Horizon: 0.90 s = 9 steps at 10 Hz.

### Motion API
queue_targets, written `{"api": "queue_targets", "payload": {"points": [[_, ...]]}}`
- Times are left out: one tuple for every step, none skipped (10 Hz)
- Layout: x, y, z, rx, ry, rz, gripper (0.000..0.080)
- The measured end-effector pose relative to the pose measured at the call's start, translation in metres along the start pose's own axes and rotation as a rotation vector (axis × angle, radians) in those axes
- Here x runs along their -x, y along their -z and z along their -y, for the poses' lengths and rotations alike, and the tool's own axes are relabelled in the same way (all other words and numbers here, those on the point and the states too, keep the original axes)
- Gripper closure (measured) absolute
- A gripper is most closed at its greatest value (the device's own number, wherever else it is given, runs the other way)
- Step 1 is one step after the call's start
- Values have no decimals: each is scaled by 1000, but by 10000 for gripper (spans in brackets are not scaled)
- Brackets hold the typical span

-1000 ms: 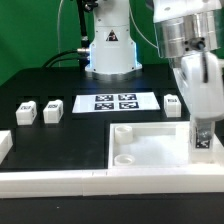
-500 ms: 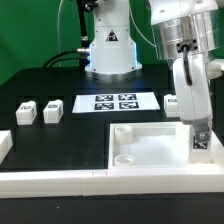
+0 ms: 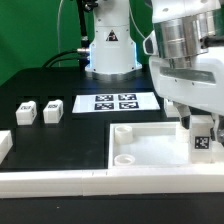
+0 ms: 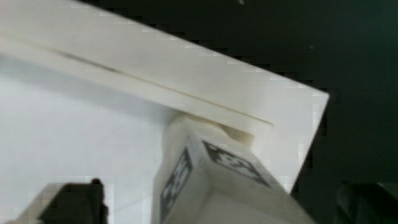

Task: Assemble one leg

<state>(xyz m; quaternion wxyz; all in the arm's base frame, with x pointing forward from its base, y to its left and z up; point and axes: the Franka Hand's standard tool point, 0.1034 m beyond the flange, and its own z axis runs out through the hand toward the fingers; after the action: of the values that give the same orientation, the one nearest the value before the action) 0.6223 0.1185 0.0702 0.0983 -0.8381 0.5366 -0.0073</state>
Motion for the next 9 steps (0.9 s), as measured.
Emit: {"api": "queue_targets", "payload": {"points": [[2,3,4,29,209,-28,151],[1,3,4,41,361,-36,151],[0,2,2,54,479,-37,151],[-1,2,1,70,628,-43,151],[-1,2,0,76,710,-38,151],[-2,1,-2,84,799,-28,151],[-1,0,-3,92,884,-21,151],[0,0,-3,92,925,-19,151],[-1,0,-3,92,935,-18,151]]}}
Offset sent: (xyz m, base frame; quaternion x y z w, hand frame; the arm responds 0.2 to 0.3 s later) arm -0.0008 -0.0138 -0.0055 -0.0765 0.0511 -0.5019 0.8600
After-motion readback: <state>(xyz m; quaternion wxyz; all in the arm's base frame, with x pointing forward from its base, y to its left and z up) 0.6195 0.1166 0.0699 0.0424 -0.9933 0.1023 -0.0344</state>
